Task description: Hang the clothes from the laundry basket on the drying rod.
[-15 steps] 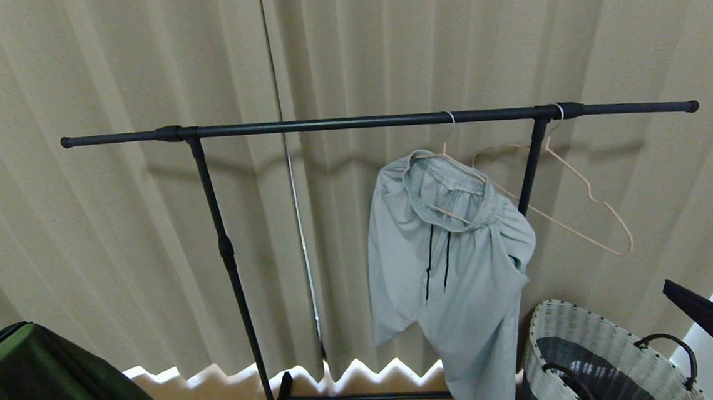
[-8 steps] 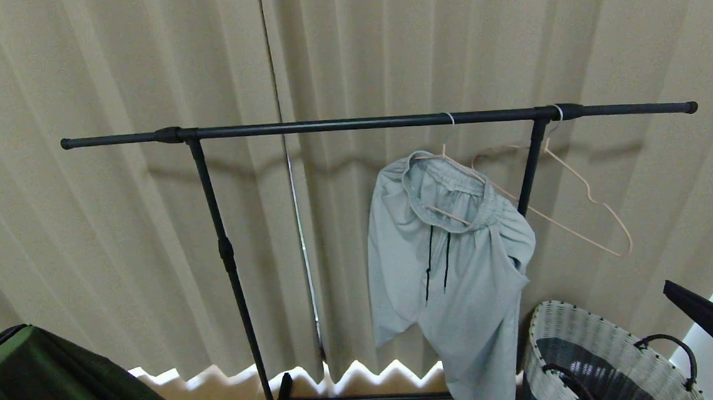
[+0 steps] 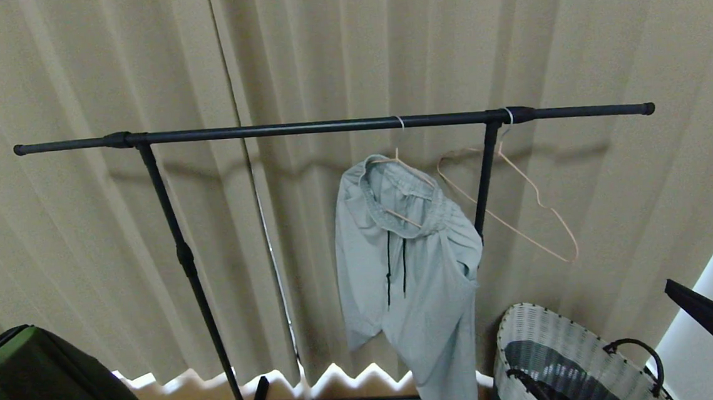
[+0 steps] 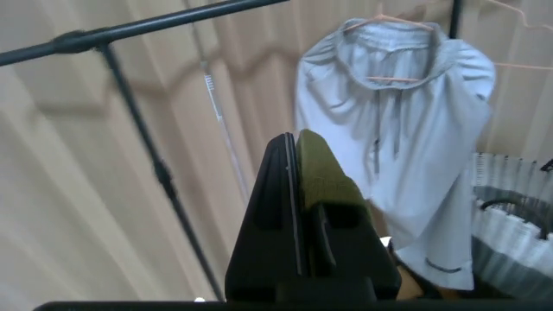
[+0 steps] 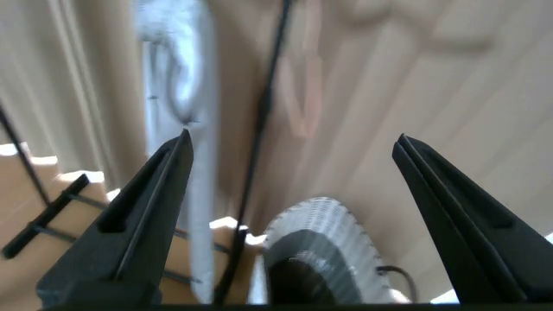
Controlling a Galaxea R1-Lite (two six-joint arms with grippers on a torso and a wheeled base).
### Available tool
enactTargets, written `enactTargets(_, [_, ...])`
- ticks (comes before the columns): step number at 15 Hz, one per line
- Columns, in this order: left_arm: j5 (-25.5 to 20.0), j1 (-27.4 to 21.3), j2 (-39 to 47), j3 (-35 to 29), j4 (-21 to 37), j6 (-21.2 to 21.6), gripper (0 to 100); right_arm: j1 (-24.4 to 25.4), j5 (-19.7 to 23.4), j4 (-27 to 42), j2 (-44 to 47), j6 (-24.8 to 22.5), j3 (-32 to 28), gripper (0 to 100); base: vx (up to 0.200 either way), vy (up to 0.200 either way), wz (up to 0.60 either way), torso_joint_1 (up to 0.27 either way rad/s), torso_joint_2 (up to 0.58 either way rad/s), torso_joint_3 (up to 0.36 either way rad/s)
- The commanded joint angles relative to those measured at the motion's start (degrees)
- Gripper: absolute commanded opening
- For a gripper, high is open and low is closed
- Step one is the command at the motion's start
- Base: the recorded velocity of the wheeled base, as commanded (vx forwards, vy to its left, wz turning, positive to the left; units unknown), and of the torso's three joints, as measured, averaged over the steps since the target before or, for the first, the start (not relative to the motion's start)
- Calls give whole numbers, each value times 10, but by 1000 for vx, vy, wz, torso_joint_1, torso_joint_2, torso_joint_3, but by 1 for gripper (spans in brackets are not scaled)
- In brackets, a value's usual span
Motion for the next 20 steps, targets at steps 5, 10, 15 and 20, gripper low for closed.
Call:
enactTargets(5, [0, 0, 2, 3, 0, -1, 0, 0, 1, 0, 2, 0, 1, 100, 0, 0, 0, 0, 0, 0])
enactTargets(10, [1, 0, 10, 6, 1, -1, 0, 0, 1, 0, 1, 0, 3, 100, 40, 0, 0, 0, 0, 2])
enactTargets(15, [0, 0, 8, 17, 1, 0, 0, 0, 1, 0, 1, 1, 4, 100, 200, 0, 0, -1, 5, 6])
enactTargets(20, [0, -1, 10, 25, 1, 3, 0, 0, 2, 2, 1, 0, 16, 100, 160, 0, 0, 2, 2, -2])
